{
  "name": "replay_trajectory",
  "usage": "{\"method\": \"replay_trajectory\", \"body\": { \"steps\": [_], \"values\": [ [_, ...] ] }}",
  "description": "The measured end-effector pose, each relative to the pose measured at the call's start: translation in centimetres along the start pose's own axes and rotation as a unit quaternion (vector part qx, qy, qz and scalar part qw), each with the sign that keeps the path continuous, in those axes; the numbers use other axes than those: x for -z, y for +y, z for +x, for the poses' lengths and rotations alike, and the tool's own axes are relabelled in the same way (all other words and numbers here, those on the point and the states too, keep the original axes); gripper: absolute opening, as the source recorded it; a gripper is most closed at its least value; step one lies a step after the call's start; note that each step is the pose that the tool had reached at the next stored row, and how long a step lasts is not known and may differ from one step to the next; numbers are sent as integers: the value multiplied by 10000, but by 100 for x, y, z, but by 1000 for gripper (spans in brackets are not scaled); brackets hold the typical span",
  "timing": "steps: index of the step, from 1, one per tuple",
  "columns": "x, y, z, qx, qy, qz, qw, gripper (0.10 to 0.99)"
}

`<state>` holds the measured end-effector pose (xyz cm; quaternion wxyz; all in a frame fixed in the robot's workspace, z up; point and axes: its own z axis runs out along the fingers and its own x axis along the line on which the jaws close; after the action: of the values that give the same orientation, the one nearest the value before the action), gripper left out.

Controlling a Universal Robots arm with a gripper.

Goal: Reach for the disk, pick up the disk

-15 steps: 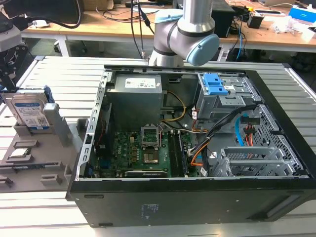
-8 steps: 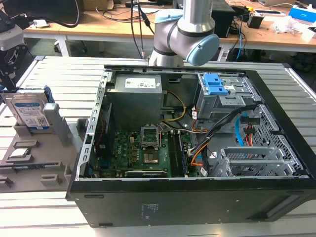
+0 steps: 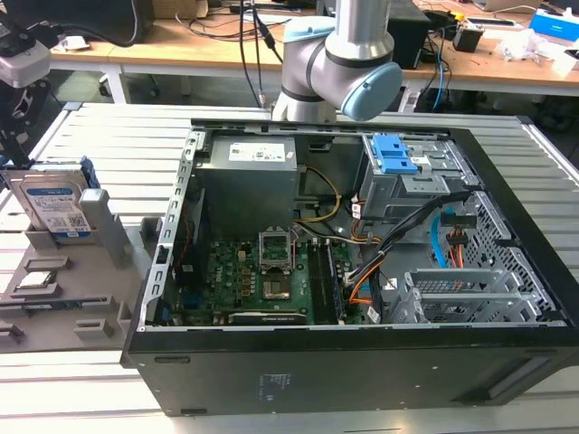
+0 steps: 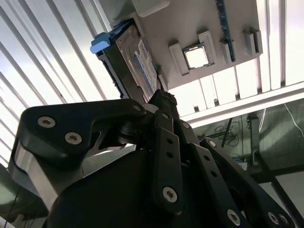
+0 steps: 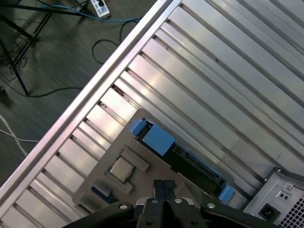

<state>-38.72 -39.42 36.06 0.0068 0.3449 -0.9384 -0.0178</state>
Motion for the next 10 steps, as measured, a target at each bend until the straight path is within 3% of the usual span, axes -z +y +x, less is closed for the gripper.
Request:
{"method": "replay_trajectory", "body": {
  "steps": [5,10],
  "values": [
    [0,0,0,283,11,0,9996,106],
    [0,0,0,689,27,0,9976,106]
  ]
}}
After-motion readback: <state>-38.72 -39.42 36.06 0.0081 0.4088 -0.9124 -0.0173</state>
